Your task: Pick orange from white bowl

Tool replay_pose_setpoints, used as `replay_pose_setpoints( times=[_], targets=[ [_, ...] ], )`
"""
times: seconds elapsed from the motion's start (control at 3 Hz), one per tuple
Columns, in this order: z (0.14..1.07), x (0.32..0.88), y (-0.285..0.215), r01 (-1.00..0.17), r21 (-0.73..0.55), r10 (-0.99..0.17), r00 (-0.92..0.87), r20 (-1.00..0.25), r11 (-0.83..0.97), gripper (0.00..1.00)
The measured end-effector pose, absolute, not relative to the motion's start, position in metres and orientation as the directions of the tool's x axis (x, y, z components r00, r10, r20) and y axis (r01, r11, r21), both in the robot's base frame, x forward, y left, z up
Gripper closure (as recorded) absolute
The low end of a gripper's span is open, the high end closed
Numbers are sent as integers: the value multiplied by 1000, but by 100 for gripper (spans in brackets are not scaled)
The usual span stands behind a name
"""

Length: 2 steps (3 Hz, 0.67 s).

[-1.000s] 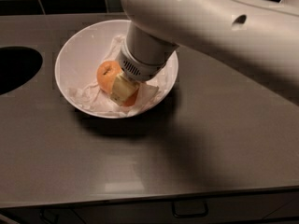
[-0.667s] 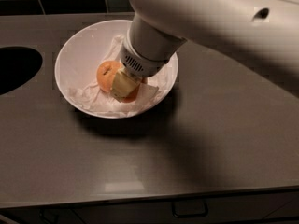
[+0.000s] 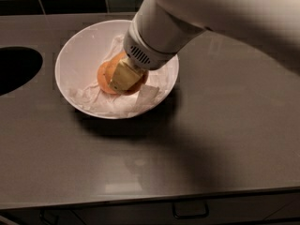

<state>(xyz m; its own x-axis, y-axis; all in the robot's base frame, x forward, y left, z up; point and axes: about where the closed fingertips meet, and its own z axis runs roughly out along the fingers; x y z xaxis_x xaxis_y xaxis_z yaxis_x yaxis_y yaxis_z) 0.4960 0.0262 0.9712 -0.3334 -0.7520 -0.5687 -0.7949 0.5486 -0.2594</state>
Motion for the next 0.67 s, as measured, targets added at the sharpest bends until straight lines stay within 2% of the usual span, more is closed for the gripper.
replay_pose_setpoints(
  times=[0.67],
  targets=[
    [994, 486, 25, -801, -266, -729, -279, -625, 536, 100]
  ],
)
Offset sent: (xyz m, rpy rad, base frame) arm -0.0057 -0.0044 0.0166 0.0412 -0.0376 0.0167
